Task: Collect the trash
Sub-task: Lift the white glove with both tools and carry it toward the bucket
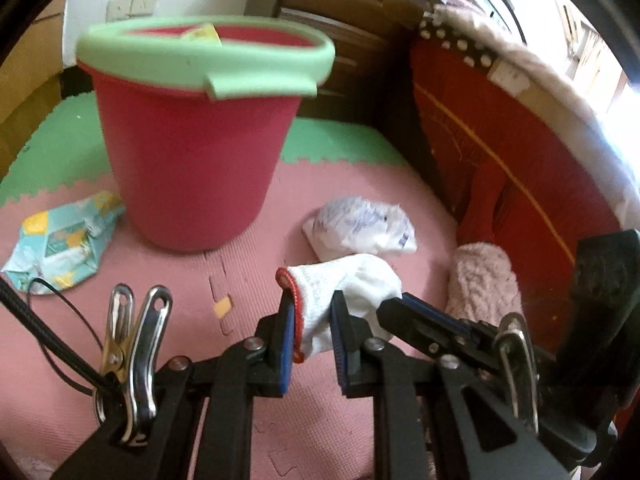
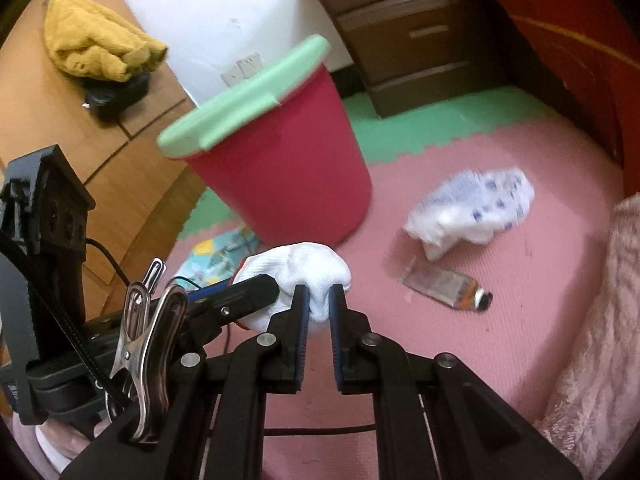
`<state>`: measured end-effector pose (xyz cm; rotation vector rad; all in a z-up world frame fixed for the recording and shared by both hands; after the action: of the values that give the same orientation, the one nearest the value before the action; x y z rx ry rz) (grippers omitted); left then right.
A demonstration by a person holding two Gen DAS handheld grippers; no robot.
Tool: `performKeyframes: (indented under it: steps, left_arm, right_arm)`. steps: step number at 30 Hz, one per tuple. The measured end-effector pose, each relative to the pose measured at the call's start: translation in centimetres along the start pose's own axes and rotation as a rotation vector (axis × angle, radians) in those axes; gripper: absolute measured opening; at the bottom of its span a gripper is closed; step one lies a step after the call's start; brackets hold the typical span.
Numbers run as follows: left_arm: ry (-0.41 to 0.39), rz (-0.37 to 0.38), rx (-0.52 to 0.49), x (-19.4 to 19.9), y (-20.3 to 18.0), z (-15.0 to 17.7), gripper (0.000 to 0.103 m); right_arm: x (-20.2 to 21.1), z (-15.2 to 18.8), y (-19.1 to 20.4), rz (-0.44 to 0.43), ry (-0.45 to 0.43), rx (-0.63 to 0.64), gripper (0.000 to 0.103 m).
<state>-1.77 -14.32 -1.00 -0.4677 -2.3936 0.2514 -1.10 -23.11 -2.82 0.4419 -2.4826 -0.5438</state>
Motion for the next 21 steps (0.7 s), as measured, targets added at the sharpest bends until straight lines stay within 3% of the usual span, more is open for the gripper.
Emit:
performKeyframes:
  steps: [10,21]
  left_arm:
    - [-0.136,0.010,0.017,4.0,0.7,-6.4,0.017]
    - [-0.237,-0.021,0.009,5.0,2.8,-13.5,0.017]
  right_arm:
    - [1.6,-5.4,5.5,-0.041,-0.092,0.143,0.011]
    - [-0.4,-11.4,9.5,-0.076,-0.167,0.212,0.011]
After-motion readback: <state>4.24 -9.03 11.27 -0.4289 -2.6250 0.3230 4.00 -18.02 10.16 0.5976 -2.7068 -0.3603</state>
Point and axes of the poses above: each gripper's, at about its wrist camera, not at the fingertips, and x roughly against the way its jaws point, y to its left, z to its underside, the point moved 10 cm from there along -x, roughly the way its jaws point, and after that the axes turned 13 degrees about -y, right-handed, at the moved point
